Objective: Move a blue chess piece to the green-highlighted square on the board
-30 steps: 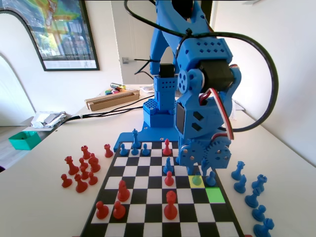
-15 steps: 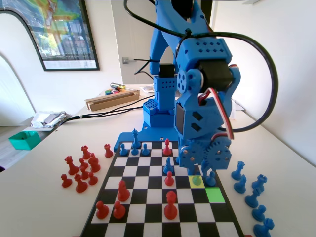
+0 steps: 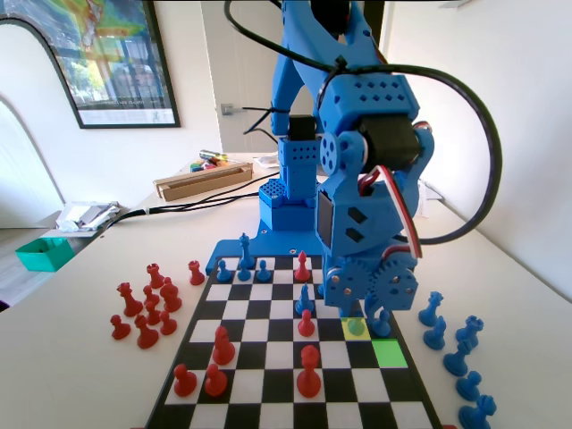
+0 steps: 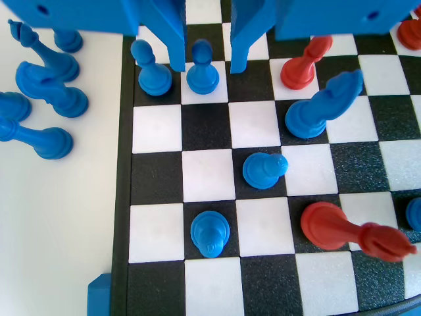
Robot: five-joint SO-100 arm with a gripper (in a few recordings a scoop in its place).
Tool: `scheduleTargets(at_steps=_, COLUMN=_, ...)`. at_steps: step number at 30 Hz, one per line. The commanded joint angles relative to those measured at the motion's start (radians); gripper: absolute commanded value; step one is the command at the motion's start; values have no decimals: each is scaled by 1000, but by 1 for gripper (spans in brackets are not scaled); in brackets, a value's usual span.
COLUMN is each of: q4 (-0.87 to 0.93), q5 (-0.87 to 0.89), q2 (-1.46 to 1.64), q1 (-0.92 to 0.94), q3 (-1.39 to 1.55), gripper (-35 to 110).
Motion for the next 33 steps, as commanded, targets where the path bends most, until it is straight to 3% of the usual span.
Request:
scheduleTargets(at_steps=1, q4=8, q5=-23, q2=31, q1=-8, q3=-51, gripper=12)
scheduleTargets(at_steps=33, q4=8, q5=-31, q2=6, q1=-6, q3=-64, gripper=10)
